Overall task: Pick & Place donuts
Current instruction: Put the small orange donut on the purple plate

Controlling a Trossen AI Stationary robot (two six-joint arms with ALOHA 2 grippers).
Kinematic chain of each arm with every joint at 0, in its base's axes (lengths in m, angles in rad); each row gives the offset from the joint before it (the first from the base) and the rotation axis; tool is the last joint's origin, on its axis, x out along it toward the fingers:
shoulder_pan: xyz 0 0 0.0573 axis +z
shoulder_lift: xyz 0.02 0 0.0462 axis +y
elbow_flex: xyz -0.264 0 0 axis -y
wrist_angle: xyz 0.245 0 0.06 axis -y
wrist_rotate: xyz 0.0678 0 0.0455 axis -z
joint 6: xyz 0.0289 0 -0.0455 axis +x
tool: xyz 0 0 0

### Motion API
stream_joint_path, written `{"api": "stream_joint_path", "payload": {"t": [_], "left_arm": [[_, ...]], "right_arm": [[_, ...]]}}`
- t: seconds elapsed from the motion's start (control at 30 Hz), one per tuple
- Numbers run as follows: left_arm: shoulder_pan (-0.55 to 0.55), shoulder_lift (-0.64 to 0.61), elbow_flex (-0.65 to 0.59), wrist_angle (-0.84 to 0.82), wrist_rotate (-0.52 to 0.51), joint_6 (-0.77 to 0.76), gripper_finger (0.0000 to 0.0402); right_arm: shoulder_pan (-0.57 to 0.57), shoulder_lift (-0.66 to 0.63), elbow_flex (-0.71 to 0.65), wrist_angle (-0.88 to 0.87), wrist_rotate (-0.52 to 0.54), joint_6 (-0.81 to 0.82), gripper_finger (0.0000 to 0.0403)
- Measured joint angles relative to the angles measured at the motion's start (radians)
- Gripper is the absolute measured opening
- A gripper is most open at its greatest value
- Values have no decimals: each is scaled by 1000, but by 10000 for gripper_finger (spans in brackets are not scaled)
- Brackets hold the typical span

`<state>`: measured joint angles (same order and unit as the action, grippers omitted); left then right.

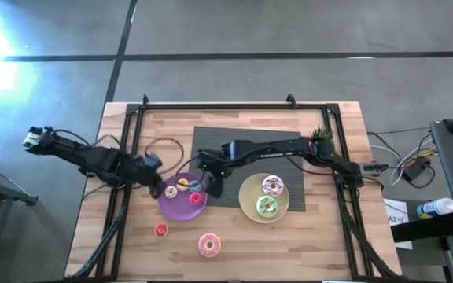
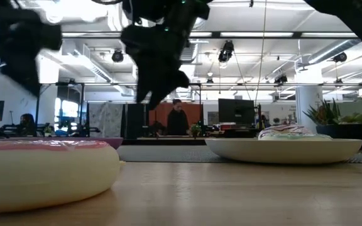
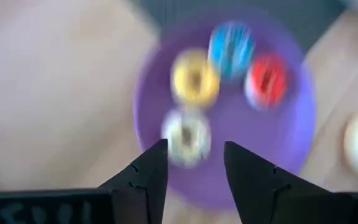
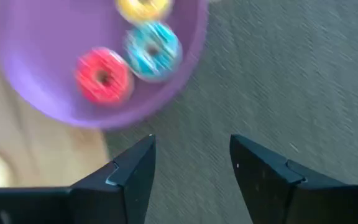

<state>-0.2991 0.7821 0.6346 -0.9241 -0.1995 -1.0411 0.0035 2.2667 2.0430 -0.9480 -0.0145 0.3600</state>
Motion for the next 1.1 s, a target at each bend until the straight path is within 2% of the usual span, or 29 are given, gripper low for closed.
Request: {"api": "stream_joint_path", "payload": {"t": [0.1, 0.23, 0.37, 0.6, 0.8, 1.1], "left_arm": [[-61, 40, -64, 14, 125, -120, 129], [-192, 86, -110, 99, 228, -235, 128], [-338, 100, -112, 205, 195, -373, 128], [-548, 160, -102, 226, 70, -627, 134], [-565, 275, -103, 308, 59, -635, 146], [-565, 425, -103, 474, 105, -608, 147]], "right_arm": [[-3, -21, -19, -74, 51, -6, 195], [-5, -60, -85, -89, 70, 1, 194], [-3, -120, -180, -72, 70, 44, 194], [-4, -248, -408, 95, 70, 154, 194], [-7, -335, -554, 241, 70, 241, 194], [-6, -363, -592, 253, 70, 262, 194]]}}
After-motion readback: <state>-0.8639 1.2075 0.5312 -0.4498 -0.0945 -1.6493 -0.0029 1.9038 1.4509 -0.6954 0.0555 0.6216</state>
